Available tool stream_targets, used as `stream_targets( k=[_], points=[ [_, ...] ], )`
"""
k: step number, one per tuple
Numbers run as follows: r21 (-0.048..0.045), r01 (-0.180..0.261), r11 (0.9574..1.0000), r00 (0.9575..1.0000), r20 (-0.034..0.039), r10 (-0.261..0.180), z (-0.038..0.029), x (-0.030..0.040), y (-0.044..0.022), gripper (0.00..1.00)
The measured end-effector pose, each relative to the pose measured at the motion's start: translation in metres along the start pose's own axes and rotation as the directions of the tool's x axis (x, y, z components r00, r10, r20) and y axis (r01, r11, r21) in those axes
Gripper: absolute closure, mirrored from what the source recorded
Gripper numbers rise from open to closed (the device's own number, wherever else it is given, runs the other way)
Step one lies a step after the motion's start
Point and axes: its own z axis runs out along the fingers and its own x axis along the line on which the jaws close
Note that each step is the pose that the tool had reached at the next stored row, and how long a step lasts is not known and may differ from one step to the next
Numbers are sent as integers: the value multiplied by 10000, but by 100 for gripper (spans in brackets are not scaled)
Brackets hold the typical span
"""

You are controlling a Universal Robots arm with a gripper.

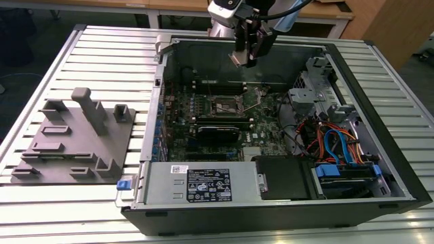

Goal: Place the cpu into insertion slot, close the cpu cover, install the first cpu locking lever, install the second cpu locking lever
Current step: 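Place the cpu into insertion slot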

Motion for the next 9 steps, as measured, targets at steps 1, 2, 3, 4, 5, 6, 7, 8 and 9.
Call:
stream_targets(
  k=[1, 2, 3, 4, 5, 6, 7, 8, 9],
  points=[
    [-1, -55, 10000, 10000, 6, 55, 1, 0, 0, 46],
    [-1, -124, 9999, 9999, 13, 124, 1, 0, 0, 46],
    [-3, -219, 9998, 9998, 20, 219, 3, 0, 0, 46],
    [-5, -347, 9994, 9994, 31, 347, 4, 0, -1, 46],
    [-7, -513, 9987, 9987, 45, 513, 6, 0, -1, 46],
    [-12, -690, 9976, 9976, 59, 690, 9, 0, -1, 46],
    [-16, -880, 9961, 9961, 75, 880, 12, 0, -1, 46],
    [-19, -1057, 9944, 9944, 90, 1058, 14, 0, -1, 46],
    [-24, -1227, 9924, 9924, 104, 1227, 17, 0, -2, 46]
  ],
)
